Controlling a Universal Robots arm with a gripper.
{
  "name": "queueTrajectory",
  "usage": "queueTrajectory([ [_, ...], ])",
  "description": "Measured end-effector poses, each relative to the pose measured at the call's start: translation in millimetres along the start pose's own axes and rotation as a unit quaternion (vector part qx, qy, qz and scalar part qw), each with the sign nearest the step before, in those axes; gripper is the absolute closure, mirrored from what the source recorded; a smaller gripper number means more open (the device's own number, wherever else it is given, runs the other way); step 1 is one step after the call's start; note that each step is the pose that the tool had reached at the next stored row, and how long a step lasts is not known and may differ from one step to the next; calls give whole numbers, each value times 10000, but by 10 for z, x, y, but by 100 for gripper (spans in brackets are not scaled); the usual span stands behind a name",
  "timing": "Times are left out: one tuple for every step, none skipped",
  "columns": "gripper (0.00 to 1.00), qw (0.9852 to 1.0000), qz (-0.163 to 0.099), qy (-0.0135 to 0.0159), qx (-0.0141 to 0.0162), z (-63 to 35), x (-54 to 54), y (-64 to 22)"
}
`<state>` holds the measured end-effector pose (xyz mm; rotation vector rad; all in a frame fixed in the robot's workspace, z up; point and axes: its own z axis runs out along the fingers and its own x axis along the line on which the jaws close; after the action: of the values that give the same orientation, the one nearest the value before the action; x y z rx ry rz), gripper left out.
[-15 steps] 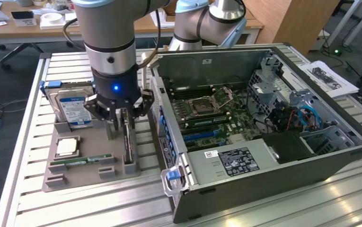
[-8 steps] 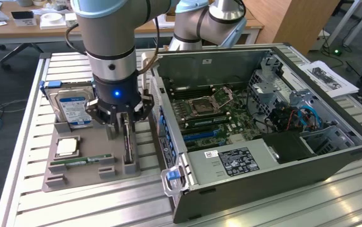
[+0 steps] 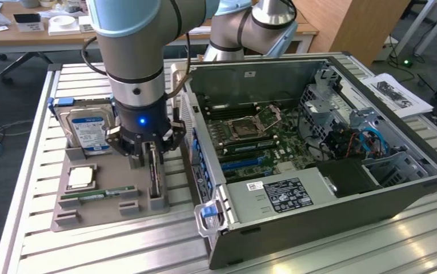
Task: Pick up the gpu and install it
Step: 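Pick up the gpu and move the gpu toward the slot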
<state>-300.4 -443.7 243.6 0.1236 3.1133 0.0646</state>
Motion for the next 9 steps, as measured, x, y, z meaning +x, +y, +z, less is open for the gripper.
queueTrajectory([
  [57,10000,2,0,0,19,1,1],
  [57,10000,3,0,0,36,1,3],
  [57,10000,4,0,0,52,2,3],
  [57,10000,5,0,1,67,2,4],
  [57,10000,6,0,0,82,3,5],
  [57,10000,7,0,0,95,3,5],
  [57,10000,7,0,1,105,3,5],
  [57,10000,7,0,0,112,4,5],
  [57,10000,7,1,1,112,4,5],
])
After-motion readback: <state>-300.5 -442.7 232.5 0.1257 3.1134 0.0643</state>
